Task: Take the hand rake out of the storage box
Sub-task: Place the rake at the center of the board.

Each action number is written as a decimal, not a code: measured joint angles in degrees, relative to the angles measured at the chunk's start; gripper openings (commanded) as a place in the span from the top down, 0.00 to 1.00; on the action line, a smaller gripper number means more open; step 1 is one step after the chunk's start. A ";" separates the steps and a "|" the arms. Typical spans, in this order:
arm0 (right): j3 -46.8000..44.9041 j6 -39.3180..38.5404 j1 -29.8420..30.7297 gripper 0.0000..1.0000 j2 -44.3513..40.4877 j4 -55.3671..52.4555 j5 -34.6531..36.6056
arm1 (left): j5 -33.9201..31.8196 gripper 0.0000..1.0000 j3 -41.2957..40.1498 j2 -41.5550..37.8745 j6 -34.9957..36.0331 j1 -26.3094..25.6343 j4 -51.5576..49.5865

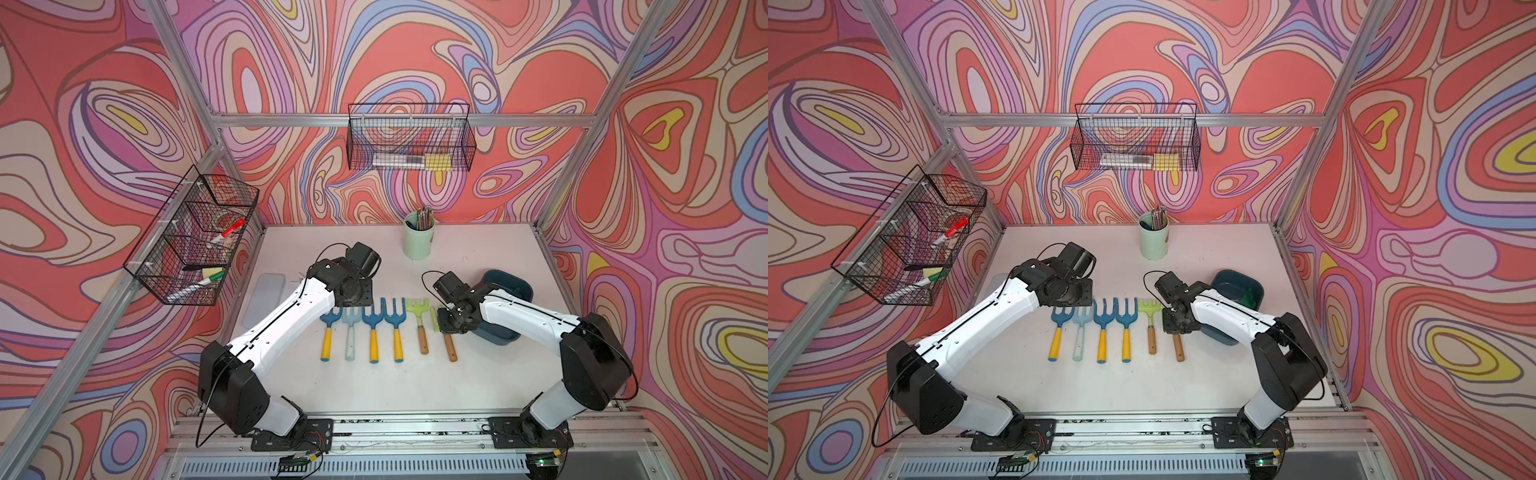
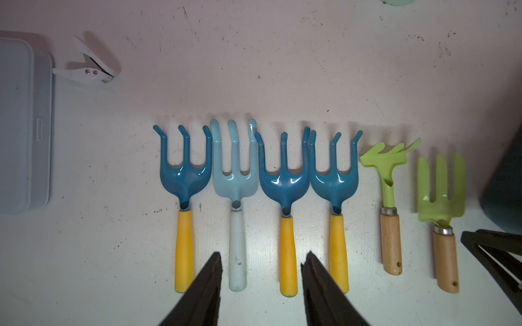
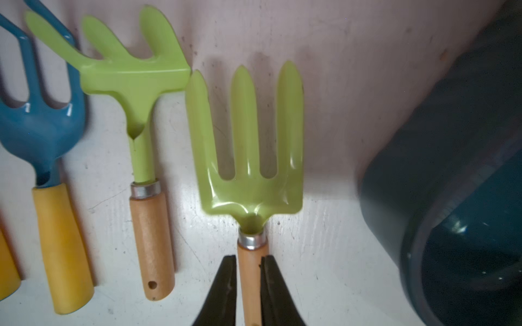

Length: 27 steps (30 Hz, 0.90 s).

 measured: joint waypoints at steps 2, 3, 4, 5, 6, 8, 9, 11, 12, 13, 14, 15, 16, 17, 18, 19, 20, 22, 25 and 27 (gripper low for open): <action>-0.55 0.44 0.00 0.95 0.68 1.16 -0.04 | -0.09 0.50 -0.09 0.00 0.00 0.04 0.00; -0.90 0.72 0.00 0.95 1.16 2.21 -0.04 | -0.11 0.50 -0.09 0.00 -0.02 0.07 0.02; -1.22 0.94 0.00 0.95 1.49 2.93 -0.07 | -0.09 0.50 -0.09 0.00 0.00 0.13 0.02; -1.66 1.22 0.00 0.95 1.95 3.61 -0.07 | -0.11 0.50 -0.09 0.00 -0.02 0.17 0.02; -2.05 1.53 0.00 0.94 2.25 4.13 -0.07 | -0.11 0.50 -0.09 0.00 -0.02 0.22 0.02; -2.64 1.88 0.00 0.90 2.40 4.50 -0.07 | -0.13 0.50 -0.09 0.00 0.00 0.26 0.00; -2.71 2.03 0.00 0.86 2.36 4.44 -0.04 | -0.13 0.50 -0.09 0.00 0.00 0.26 0.00; -2.69 2.25 0.00 0.79 1.92 4.44 -0.02 | -0.15 0.50 -0.09 0.00 0.00 0.26 0.00; -2.69 2.32 0.00 0.76 1.40 4.17 -0.02 | -0.15 0.50 -0.09 0.00 0.00 0.26 0.00; -2.69 2.16 0.00 0.72 0.46 3.65 0.04 | -0.15 0.50 -0.09 0.00 0.00 0.26 0.00; -2.69 2.08 0.00 0.69 -0.61 3.02 0.13 | -0.13 0.50 -0.09 0.00 0.00 0.26 0.00; -2.69 2.12 0.00 0.67 -1.62 2.40 0.17 | -0.13 0.50 -0.09 0.00 0.00 0.26 0.00; -2.78 2.08 0.00 0.65 -2.71 1.68 0.17 | -0.13 0.50 -0.09 0.00 -0.02 0.26 0.00; -3.17 2.10 0.00 0.63 -3.76 1.29 0.17 | -0.13 0.50 -0.09 0.00 -0.02 0.26 0.00; -3.89 2.21 0.00 0.62 -4.68 1.22 0.13 | -0.13 0.50 -0.09 0.00 -0.02 0.26 0.00; -5.11 2.27 0.00 0.62 -5.62 1.20 0.07 | -0.13 0.50 -0.09 0.00 0.00 0.26 0.00; -6.64 2.40 0.00 0.61 -6.43 1.11 -0.09 | -0.13 0.50 -0.09 0.00 -0.02 0.26 0.02; -10.03 2.91 0.00 0.60 -7.52 1.01 -0.44 | -0.13 0.50 -0.09 0.00 0.00 0.26 0.02; -14.27 3.58 0.00 0.62 -7.78 0.98 -1.53 | -0.09 0.50 -0.09 0.00 -0.02 0.26 0.02; -15.47 3.76 0.00 0.67 -7.76 1.16 -1.97 | -0.07 0.50 -0.09 0.04 -0.02 0.26 0.02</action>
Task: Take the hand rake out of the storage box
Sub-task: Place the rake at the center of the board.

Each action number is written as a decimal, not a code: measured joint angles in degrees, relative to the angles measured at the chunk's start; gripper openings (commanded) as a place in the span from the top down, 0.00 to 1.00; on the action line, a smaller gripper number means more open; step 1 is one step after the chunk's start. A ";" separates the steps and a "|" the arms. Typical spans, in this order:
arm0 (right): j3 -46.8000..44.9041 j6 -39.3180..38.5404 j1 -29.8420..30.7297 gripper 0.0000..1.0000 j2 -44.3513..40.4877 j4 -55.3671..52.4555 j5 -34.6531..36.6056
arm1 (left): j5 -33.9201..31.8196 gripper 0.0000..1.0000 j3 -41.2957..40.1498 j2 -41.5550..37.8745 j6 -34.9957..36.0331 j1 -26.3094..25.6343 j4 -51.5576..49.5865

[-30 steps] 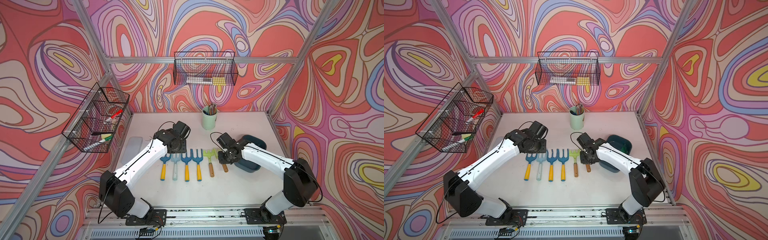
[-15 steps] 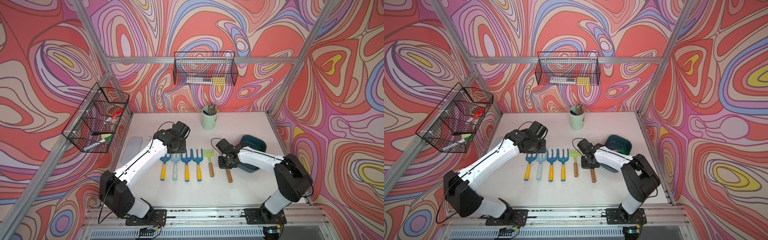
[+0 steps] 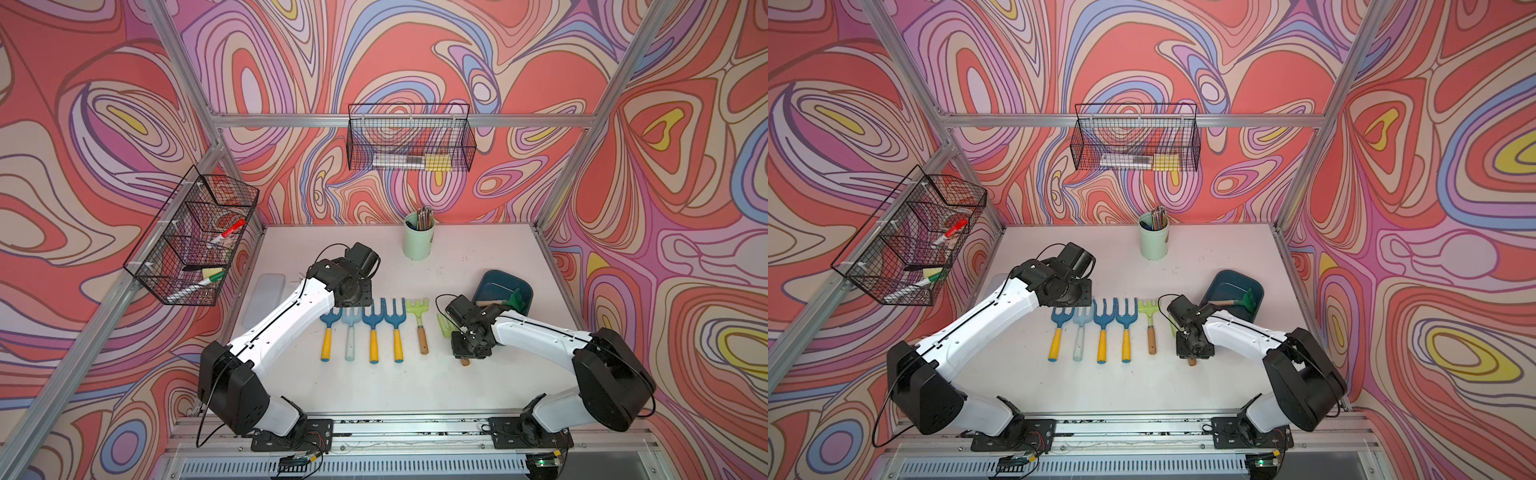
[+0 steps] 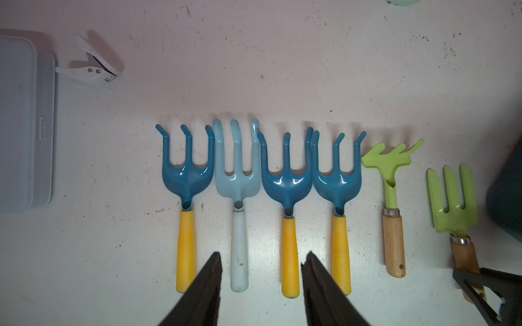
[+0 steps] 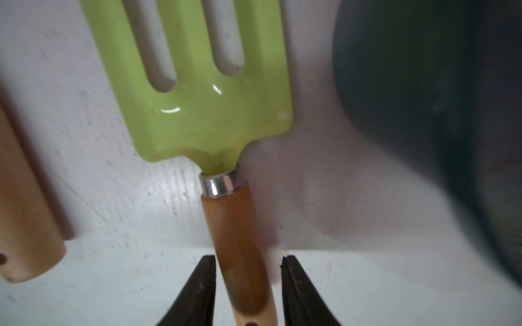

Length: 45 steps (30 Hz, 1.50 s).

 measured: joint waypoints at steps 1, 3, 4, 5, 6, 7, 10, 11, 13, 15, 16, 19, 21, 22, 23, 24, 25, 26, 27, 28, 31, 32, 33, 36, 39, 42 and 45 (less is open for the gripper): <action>-0.26 0.22 0.00 0.71 0.09 0.31 -0.20 | 0.04 0.50 0.00 0.02 0.00 0.00 0.02; -0.24 0.35 0.00 0.78 0.61 1.38 -0.74 | 0.20 0.50 0.00 0.09 0.00 0.00 0.02; -0.11 0.48 0.02 0.81 1.09 1.92 -0.83 | 0.22 0.50 0.00 0.09 0.00 0.00 0.02; 0.13 0.70 0.04 0.82 1.73 2.32 -0.96 | 0.22 0.50 0.00 0.09 0.00 0.00 0.02; 0.55 0.63 0.02 0.84 2.21 2.40 -0.98 | 0.20 0.50 0.00 0.09 0.00 0.00 0.02; 0.94 0.70 0.04 0.84 2.64 2.93 -0.98 | 0.20 0.50 0.00 0.09 0.00 0.00 0.02; 2.19 0.59 0.02 0.86 4.11 4.33 -1.05 | 0.15 0.50 0.00 0.09 0.00 0.00 0.02; 2.71 0.48 0.02 0.86 4.63 4.74 -1.11 | 0.15 0.50 0.00 0.09 0.02 0.00 0.02; 3.82 0.15 0.02 0.87 5.77 5.40 -1.27 | 0.13 0.50 0.00 0.09 0.00 0.00 0.02; 5.01 -0.22 0.02 0.87 6.95 5.95 -1.44 | 0.13 0.50 0.00 0.09 0.00 0.00 0.02; 5.62 -0.44 0.02 0.87 7.56 6.16 -1.62 | 0.13 0.50 0.00 0.09 0.00 0.00 0.02; 6.69 -1.22 0.02 0.87 8.63 7.06 -2.34 | 0.13 0.50 0.00 0.09 0.00 0.00 0.02; 7.28 -1.70 0.04 0.87 9.22 7.02 -2.60 | 0.11 0.50 0.00 0.09 0.02 0.00 0.02; 7.54 -1.88 0.02 0.87 9.49 7.08 -2.67 | 0.11 0.50 0.00 0.09 0.00 0.00 0.02; 7.74 -2.03 0.02 0.87 9.70 7.10 -2.67 | 0.11 0.50 0.00 0.09 0.00 0.00 0.02; 7.78 -2.08 0.02 0.87 9.75 7.26 -2.73 | 0.09 0.50 0.00 0.09 0.02 0.00 0.02; 7.76 -2.08 0.02 0.86 9.75 7.30 -2.75 | 0.04 0.50 0.00 0.07 0.00 0.00 0.02; 7.74 -2.05 0.02 0.85 9.75 7.37 -2.82 | 0.00 0.50 0.00 0.07 0.00 0.00 0.02; 7.65 -2.05 0.02 0.84 9.73 7.56 -2.86 | -0.04 0.50 -0.02 0.09 0.02 0.02 0.02; 7.61 -2.03 0.02 0.83 9.73 7.69 -2.89 | -0.04 0.50 -0.02 0.09 0.00 0.04 0.02; 7.54 -2.01 0.02 0.80 9.73 8.02 -3.08 | -0.07 0.50 -0.09 0.07 0.00 0.07 0.04; 7.54 -2.01 0.02 0.80 9.73 8.04 -3.13 | -0.04 0.50 -0.13 0.07 0.00 0.07 0.04; 7.54 -2.01 0.02 0.80 9.73 8.04 -3.15 | -0.07 0.50 -0.22 0.07 0.00 0.07 0.07; 7.54 -2.01 0.02 0.79 9.73 8.04 -3.26 | -0.07 0.50 -0.33 0.07 0.00 0.07 0.07; 7.19 -1.99 0.02 0.78 9.38 8.11 -3.45 | -0.09 0.50 -0.33 0.07 0.00 0.11 0.07; 6.25 -1.95 0.04 0.77 8.52 8.02 -3.91 | -0.09 0.50 -0.35 0.04 0.00 0.28 0.07; 5.79 -1.75 0.04 0.70 8.17 8.02 -4.20 | -0.07 0.50 -0.35 0.07 0.00 0.33 0.09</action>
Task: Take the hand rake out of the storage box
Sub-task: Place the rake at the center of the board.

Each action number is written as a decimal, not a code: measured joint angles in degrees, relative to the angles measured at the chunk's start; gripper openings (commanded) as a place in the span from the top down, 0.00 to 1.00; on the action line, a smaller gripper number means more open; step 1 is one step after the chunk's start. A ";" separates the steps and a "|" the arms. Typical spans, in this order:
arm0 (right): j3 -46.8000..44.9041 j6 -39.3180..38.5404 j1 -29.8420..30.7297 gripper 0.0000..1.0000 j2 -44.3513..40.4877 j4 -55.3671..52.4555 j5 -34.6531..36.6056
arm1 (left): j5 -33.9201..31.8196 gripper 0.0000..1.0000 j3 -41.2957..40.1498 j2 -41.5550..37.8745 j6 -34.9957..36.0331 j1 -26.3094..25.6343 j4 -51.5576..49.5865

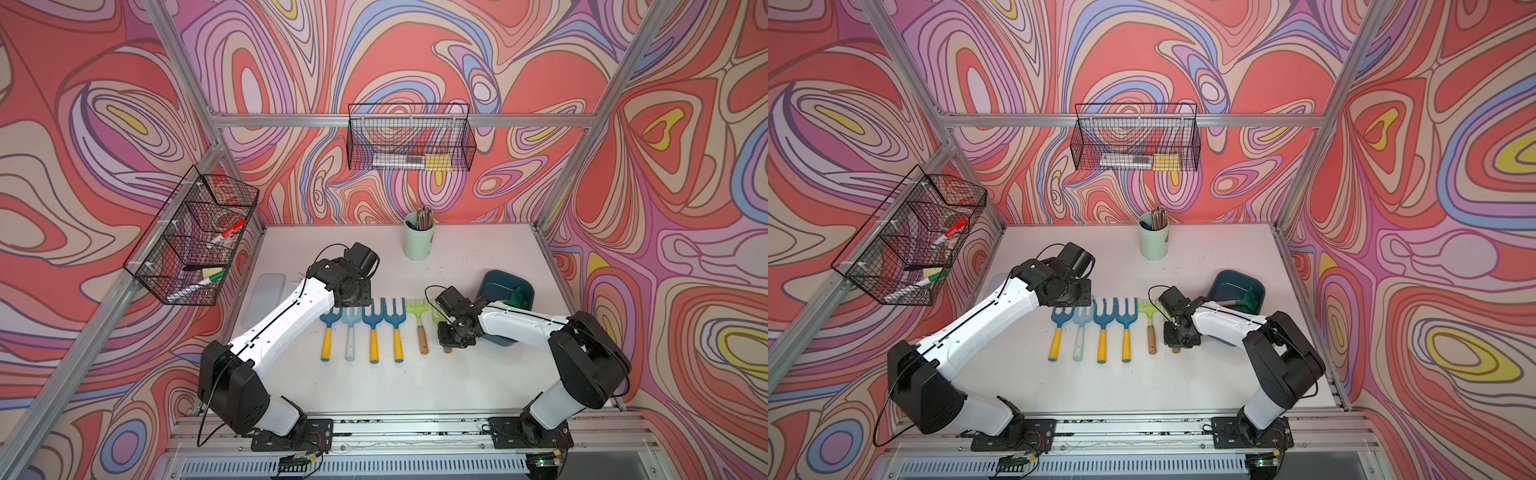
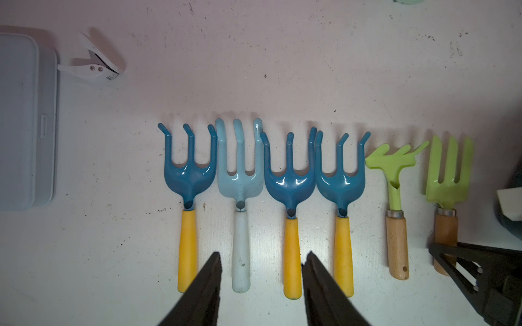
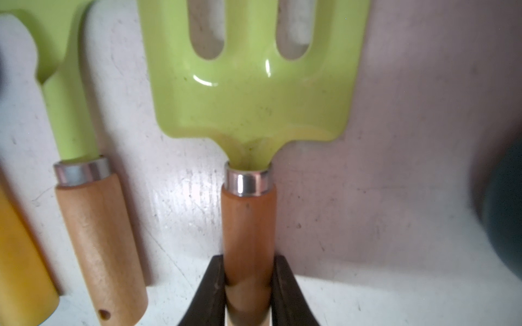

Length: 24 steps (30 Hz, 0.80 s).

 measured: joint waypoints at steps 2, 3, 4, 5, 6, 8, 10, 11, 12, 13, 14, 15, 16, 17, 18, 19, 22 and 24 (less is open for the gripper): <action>-0.07 0.17 0.00 0.65 0.00 0.00 -0.04 | 0.00 0.50 0.00 -0.02 -0.02 0.02 0.00; -0.09 0.31 0.04 0.64 0.00 -0.04 -0.04 | 0.00 0.50 0.00 -0.02 -0.02 0.02 0.00; -0.09 0.24 0.04 0.63 0.00 0.00 -0.07 | 0.02 0.50 0.00 -0.02 0.00 0.04 0.00; -0.09 0.22 0.07 0.61 0.00 0.04 -0.02 | 0.00 0.50 0.00 -0.02 0.00 0.04 0.00; -0.07 0.20 0.07 0.61 0.00 0.00 -0.04 | 0.00 0.50 0.00 0.00 0.00 0.04 0.00; 0.04 0.22 0.11 0.59 0.00 -0.04 0.02 | 0.00 0.49 0.00 -0.02 0.00 0.04 0.00; 0.37 0.22 0.13 0.57 0.00 -0.57 0.04 | 0.00 0.49 0.00 0.00 0.00 0.04 0.00; 0.61 0.22 0.11 0.57 0.00 -0.87 0.04 | 0.00 0.49 0.00 0.00 0.00 0.04 0.00; 1.14 0.20 0.13 0.55 -0.02 -1.44 0.02 | 0.00 0.49 0.00 -0.02 0.00 0.04 0.00; 1.73 0.22 0.15 0.54 -0.17 -1.90 0.02 | 0.00 0.49 0.00 -0.02 0.00 0.04 0.02; 2.29 0.22 0.17 0.53 -0.59 -2.32 0.00 | 0.00 0.49 0.00 -0.02 0.00 0.04 0.02; 3.06 0.24 0.20 0.52 -1.38 -3.06 0.07 | 0.00 0.49 0.00 0.00 0.00 0.04 0.02; 4.04 0.24 0.20 0.51 -2.54 -3.96 0.11 | 0.00 0.49 0.00 0.00 0.00 0.04 0.02; 4.96 0.24 0.20 0.51 -3.54 -4.63 0.20 | 0.00 0.49 0.00 0.00 0.00 0.04 0.02; 6.43 0.22 0.20 0.50 -4.85 -5.64 0.59 | 0.02 0.49 0.00 0.00 0.00 0.04 0.02; 7.93 0.24 0.09 0.50 -5.99 -6.47 1.05 | 0.02 0.49 0.00 0.00 0.00 0.04 0.04; 11.67 0.76 -2.10 0.49 -8.87 -7.80 1.84 | 0.04 0.49 0.00 0.00 0.02 0.04 0.04; 12.22 1.70 -6.29 0.48 -10.51 -7.72 2.12 | 0.07 0.49 0.02 0.00 0.02 0.04 0.07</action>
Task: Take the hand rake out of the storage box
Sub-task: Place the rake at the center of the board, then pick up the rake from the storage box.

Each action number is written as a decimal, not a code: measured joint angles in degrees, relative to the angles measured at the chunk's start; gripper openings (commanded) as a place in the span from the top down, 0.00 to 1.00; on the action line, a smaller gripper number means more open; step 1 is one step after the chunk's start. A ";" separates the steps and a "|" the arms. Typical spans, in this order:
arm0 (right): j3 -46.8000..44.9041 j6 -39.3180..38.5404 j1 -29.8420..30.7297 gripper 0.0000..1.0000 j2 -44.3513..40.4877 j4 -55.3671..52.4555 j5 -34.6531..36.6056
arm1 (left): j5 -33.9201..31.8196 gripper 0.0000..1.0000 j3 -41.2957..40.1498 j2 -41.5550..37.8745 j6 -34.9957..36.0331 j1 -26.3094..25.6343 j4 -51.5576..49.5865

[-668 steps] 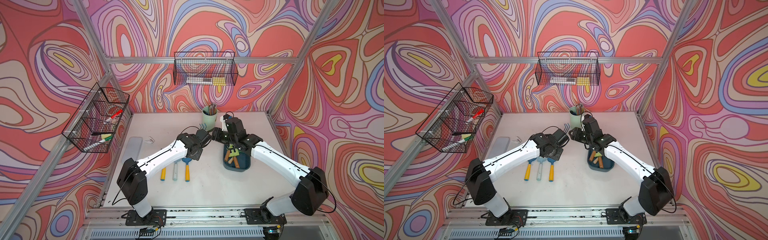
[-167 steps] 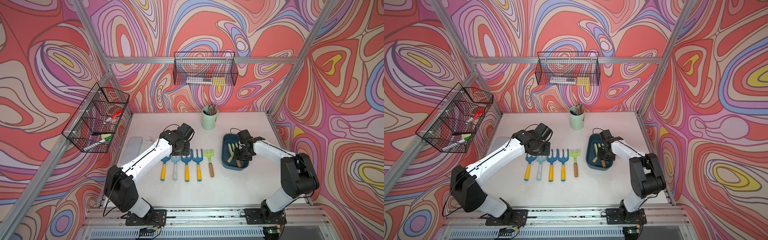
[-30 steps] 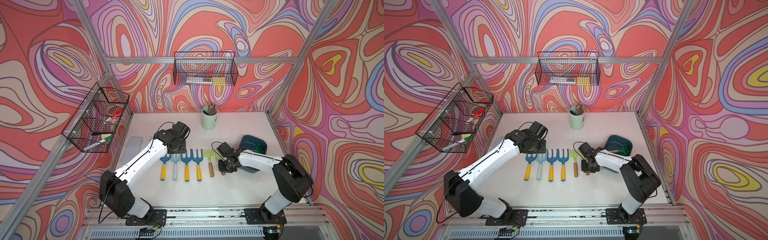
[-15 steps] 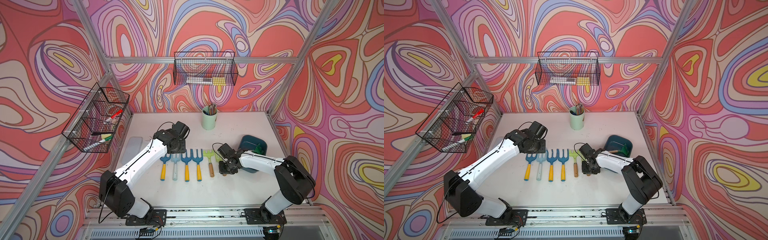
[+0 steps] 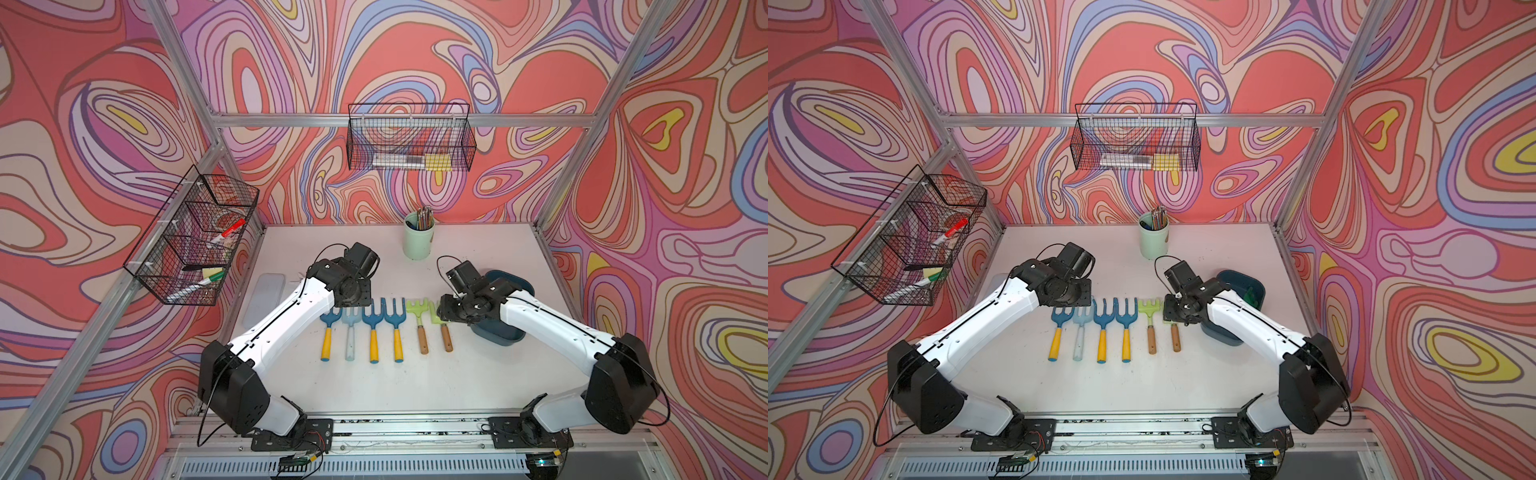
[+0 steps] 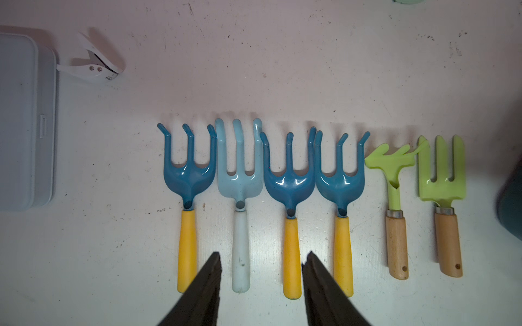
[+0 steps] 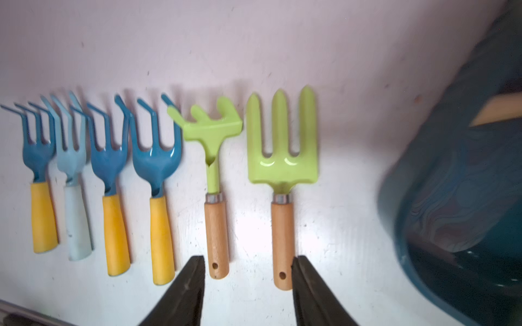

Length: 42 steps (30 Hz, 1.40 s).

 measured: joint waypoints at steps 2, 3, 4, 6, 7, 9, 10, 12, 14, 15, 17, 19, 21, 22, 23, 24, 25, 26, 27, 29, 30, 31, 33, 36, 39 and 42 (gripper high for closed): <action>-0.44 1.64 -6.05 0.47 -1.20 0.42 0.31 | 0.20 0.49 0.00 0.02 0.00 0.00 0.13; -1.03 2.97 -9.64 0.46 -1.70 0.94 0.61 | 0.33 0.49 0.00 0.04 0.00 0.00 0.20; -1.44 4.00 -12.00 0.46 -1.95 1.29 0.94 | 0.50 0.49 0.02 0.11 0.00 0.00 0.22; -2.34 7.04 -16.48 0.45 -2.10 1.81 1.55 | 0.87 0.49 0.02 0.33 0.02 0.00 0.31; -2.67 8.33 -17.51 0.45 -2.01 2.05 1.77 | 1.03 0.49 0.02 0.39 0.04 0.00 0.39; -3.13 11.45 -19.10 0.44 -1.46 2.69 1.99 | 1.25 0.49 0.02 0.52 0.11 0.00 0.59; -3.30 12.70 -19.67 0.45 -1.16 3.19 1.99 | 1.31 0.49 0.02 0.52 0.24 0.00 0.66; -4.09 15.96 -21.09 0.44 -0.20 4.59 1.84 | 1.70 0.49 0.02 0.55 0.46 0.00 0.76; -5.29 18.82 -22.64 0.44 0.55 5.88 1.92 | 2.01 0.49 0.02 0.55 0.46 0.00 0.85; -5.95 20.17 -23.37 0.45 0.87 6.43 1.92 | 2.14 0.49 0.02 0.55 0.48 0.00 0.87; -6.56 22.40 -24.50 0.45 1.92 7.02 1.86 | 2.29 0.49 0.02 0.55 0.50 0.00 0.90; -6.49 24.41 -25.38 0.45 3.63 7.96 1.84 | 2.38 0.49 0.02 0.55 0.68 0.02 0.92; -6.47 26.23 -25.68 0.45 5.49 8.94 1.81 | 2.54 0.49 0.02 0.55 0.90 0.07 0.92; -6.47 26.84 -25.70 0.45 6.16 9.27 1.75 | 2.56 0.49 0.02 0.55 0.92 0.13 0.92; -6.27 27.43 -25.70 0.45 6.91 9.33 1.73 | 2.58 0.49 0.02 0.55 1.01 0.24 0.92; -6.03 27.80 -25.70 0.45 7.61 9.38 1.62 | 2.56 0.49 0.02 0.55 1.05 0.42 0.92; -5.77 28.11 -25.70 0.46 8.26 9.51 1.55 | 2.54 0.49 0.02 0.55 1.07 0.59 0.94; -5.51 28.35 -25.70 0.45 8.87 9.68 1.40 | 2.54 0.49 0.02 0.55 1.07 0.72 0.92; -5.31 28.59 -25.70 0.46 9.49 9.97 1.31 | 2.51 0.49 0.02 0.55 1.07 0.81 0.92; -5.20 28.85 -25.83 0.46 10.16 10.45 1.18 | 2.51 0.49 0.02 0.55 1.09 1.05 0.94; -5.18 28.98 -25.94 0.46 10.45 10.60 1.14 | 2.51 0.49 0.02 0.55 1.11 1.09 0.94; -5.09 29.07 -26.10 0.46 10.75 10.69 1.09 | 2.51 0.49 0.02 0.55 1.14 1.14 0.96; -4.76 29.24 -26.47 0.47 11.82 10.95 0.87 | 2.51 0.49 0.02 0.55 1.29 1.18 0.96; -3.56 29.44 -26.93 0.48 13.94 11.08 0.68 | 2.54 0.49 0.02 0.55 1.42 1.33 0.98; -1.36 29.55 -27.04 0.49 15.98 10.40 0.48 | 2.54 0.49 0.02 0.61 1.51 1.84 1.01; 0.83 29.57 -27.06 0.49 17.68 10.10 0.35 | 2.54 0.49 0.13 1.03 1.53 2.23 1.03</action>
